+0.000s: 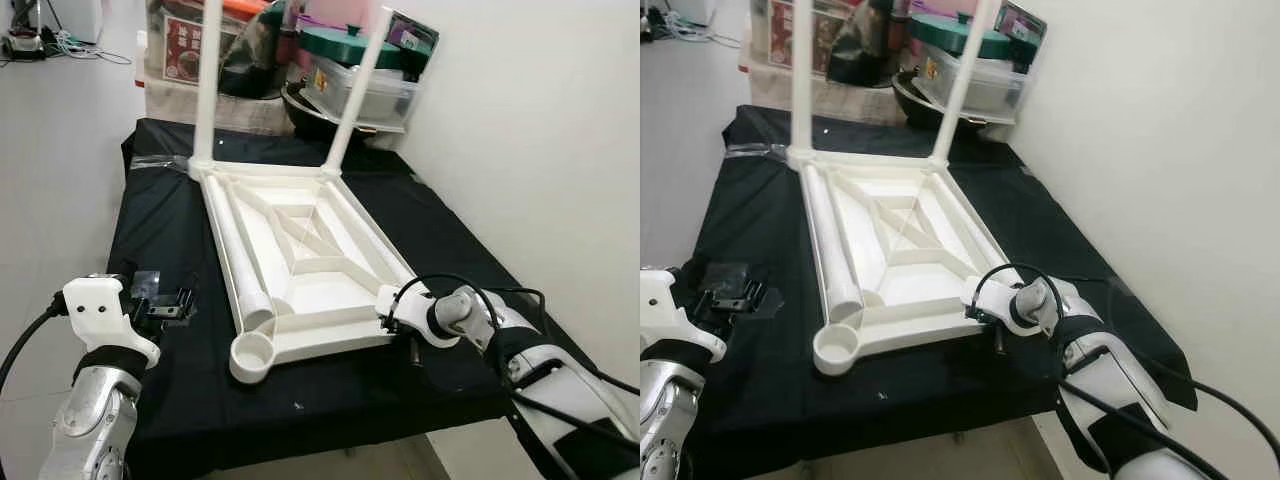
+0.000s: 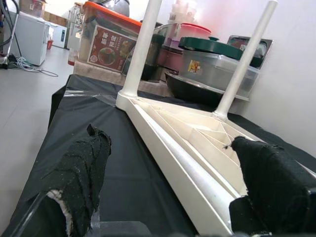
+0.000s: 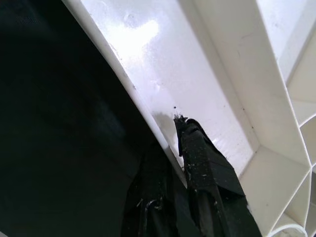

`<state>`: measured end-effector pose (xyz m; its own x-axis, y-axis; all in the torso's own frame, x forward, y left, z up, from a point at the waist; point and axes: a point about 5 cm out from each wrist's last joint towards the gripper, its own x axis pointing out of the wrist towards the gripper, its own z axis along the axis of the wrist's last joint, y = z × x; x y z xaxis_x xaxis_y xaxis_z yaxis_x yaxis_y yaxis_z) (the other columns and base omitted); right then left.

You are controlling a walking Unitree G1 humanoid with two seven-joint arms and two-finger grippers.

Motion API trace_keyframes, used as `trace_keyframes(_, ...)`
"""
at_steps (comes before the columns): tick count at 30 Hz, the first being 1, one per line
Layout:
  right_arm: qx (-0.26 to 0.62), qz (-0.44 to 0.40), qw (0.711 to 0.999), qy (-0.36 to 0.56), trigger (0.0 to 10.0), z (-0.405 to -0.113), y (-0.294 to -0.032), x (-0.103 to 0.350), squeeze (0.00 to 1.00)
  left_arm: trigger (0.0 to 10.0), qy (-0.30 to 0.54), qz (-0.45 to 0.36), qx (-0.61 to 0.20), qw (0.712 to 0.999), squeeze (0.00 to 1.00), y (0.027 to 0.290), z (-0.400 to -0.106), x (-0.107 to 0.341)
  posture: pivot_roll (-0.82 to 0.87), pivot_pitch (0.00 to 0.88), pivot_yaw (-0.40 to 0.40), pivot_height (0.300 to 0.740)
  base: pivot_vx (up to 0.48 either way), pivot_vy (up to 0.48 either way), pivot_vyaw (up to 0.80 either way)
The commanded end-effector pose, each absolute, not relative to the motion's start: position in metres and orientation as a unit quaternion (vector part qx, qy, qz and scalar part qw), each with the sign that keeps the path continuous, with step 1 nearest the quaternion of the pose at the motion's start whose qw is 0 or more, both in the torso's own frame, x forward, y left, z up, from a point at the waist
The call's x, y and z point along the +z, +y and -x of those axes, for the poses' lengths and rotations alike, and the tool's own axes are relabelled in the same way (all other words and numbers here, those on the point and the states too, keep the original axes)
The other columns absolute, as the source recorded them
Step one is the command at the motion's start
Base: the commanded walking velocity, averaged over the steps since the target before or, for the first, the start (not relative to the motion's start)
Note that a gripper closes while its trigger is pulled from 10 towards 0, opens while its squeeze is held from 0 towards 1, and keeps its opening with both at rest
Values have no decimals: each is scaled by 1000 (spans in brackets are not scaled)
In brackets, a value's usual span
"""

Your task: Building children table

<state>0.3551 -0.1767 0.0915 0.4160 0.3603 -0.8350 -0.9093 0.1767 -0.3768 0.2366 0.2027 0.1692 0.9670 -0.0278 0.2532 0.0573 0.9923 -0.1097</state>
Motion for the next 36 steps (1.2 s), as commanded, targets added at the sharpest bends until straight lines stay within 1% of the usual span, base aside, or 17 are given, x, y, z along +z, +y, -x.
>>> trace_keyframes(1,462,372,754,283,10000,-345,-158,74,0,10000,-117,62,-30,991,0,200,-238,166,148,0,-227,740,0,0,0)
trace_keyframes(10,470,340,773,256,10000,-348,-146,79,27,10000,-118,63,-34,990,0,199,-240,167,137,0,-216,740,0,0,0)
trace_keyframes(11,475,320,785,235,10000,-350,-136,84,1000,10000,-118,62,-34,991,0,199,-240,167,145,0,-219,740,0,0,0)
trace_keyframes(13,497,276,796,208,10000,-352,-123,95,1000,10000,-117,62,-34,991,0,199,-239,166,146,0,-220,740,0,0,0)
trace_keyframes(16,504,264,796,205,10000,-352,-120,97,1000,10000,-117,62,-34,991,0,199,-239,166,146,0,-220,740,0,0,0)
trace_keyframes(19,547,203,795,166,10000,-353,-109,119,1000,10000,-118,63,-32,991,0,199,-239,166,145,0,-221,740,0,0,0)
trace_keyframes(22,621,140,763,111,10000,-344,-102,154,1000,10000,-119,63,-32,990,0,200,-238,167,135,0,-217,740,0,0,0)
trace_keyframes(26,623,135,765,94,10000,-344,-105,164,1000,10000,-119,63,-33,990,0,200,-238,167,135,0,-217,740,0,0,0)
trace_keyframes(27,605,128,782,81,10000,-349,-107,169,1000,10000,-119,63,-34,990,0,199,-239,167,135,0,-214,740,0,0,0)
trace_keyframes(28,605,128,782,81,10000,-349,-107,169,1000,10000,-119,63,-34,990,0,199,-239,167,135,0,-214,740,0,0,0)
trace_keyframes(29,552,118,824,45,10000,-361,-109,178,1000,10000,-119,64,-34,990,0,200,-239,167,137,0,-214,740,0,0,0)
trace_keyframes(30,524,112,844,26,10000,-366,-109,183,1000,10000,-120,64,-33,990,0,200,-239,167,137,0,-214,740,0,0,0)
trace_keyframes(31,524,112,844,26,10000,-366,-109,183,1000,10000,-120,64,-33,990,0,200,-239,167,137,0,-214,740,0,0,0)
trace_keyframes(32,464,93,881,-3,10000,-377,-113,191,949,10000,-121,65,-32,990,0,200,-238,167,137,0,-214,740,0,0,0)
trace_keyframes(33,414,70,907,-23,10000,-383,-115,198,173,10000,-121,65,-31,990,0,200,-238,167,137,0,-214,740,0,0,0)
trace_keyframes(34,373,50,926,-33,10000,-386,-117,201,0,10000,-122,66,-28,990,0,201,-238,167,147,0,-215,740,0,0,0)
trace_keyframes(36,338,21,939,-61,10000,-384,-115,205,0,10000,-119,46,-31,991,0,200,-237,167,148,0,-213,740,0,0,0)
